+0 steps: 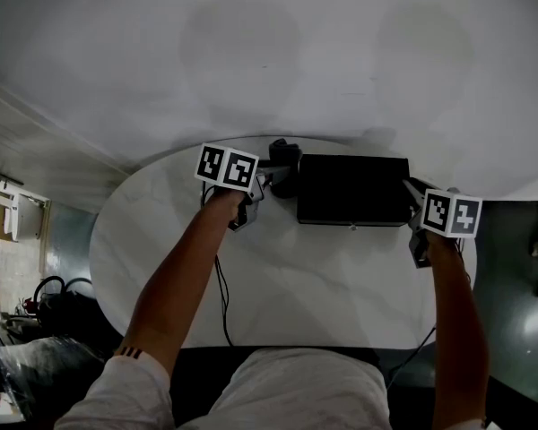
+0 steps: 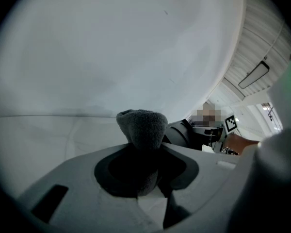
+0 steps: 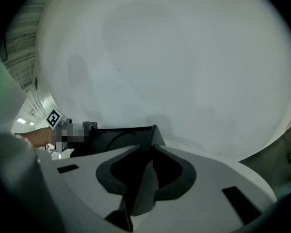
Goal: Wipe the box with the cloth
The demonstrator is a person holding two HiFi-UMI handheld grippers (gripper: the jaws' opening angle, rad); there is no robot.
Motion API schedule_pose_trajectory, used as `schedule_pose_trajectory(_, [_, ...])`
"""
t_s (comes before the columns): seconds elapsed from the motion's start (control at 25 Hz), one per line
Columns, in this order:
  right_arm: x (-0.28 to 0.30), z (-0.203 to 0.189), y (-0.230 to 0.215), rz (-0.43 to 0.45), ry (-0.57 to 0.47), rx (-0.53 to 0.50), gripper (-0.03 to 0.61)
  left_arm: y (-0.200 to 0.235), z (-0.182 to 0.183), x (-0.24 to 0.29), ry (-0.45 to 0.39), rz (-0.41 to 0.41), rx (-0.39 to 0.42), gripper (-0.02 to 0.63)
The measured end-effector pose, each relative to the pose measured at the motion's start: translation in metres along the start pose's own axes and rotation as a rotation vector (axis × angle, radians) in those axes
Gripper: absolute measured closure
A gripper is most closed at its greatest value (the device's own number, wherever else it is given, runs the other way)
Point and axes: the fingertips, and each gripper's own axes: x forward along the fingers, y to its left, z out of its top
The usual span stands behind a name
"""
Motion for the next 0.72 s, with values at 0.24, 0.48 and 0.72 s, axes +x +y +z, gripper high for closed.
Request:
schedule_pose_trajectory(0.24, [0.0,0.0,0.0,0.0,0.003,0.004,0.503,-0.003,0.0,0.004,0.008,-0.023,-0.006,0.495])
schedule_pose_trajectory(0.48, [-0.001,0.0,-0.001,-0.001,-0.001,0.005,0.503,-0.015,-0.006,0.002,0.004,-0.04,-0.009,0.496])
schedule_pose_trajectory(0.72, [-0.001,0.0,0.0,-0.004,-0.006,0.006,0.503,-0.029,-0.023,-0.007,0.016,-0.06,-0.006,0.496])
